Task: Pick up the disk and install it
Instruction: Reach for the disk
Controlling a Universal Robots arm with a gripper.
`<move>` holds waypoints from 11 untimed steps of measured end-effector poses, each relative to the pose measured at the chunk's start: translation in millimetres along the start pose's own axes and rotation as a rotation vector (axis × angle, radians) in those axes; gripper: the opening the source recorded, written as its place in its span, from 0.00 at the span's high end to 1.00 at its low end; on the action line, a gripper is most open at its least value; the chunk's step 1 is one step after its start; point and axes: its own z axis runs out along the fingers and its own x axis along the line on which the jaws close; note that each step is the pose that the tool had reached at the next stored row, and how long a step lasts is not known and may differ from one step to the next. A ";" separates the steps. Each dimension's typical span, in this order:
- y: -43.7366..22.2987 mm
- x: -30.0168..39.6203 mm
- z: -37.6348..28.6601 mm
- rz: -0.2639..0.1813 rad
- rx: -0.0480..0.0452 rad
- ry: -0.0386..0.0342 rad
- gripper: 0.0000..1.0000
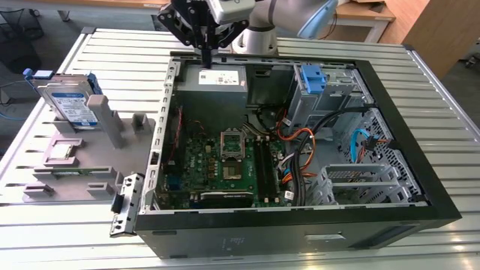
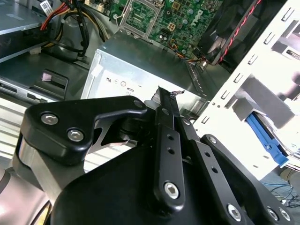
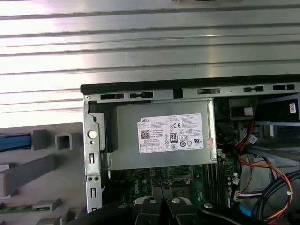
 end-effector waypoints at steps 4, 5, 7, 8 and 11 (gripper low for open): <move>-0.4 5.1 0.2 0.000 0.0000 0.0000 0.89; -0.5 6.3 0.2 0.000 0.0000 0.0000 0.89; -0.7 9.0 0.3 0.000 0.0000 0.0000 0.89; -0.8 10.3 0.3 0.000 0.0000 0.0000 0.89; -1.0 13.3 0.5 0.000 -0.0001 -0.0001 0.89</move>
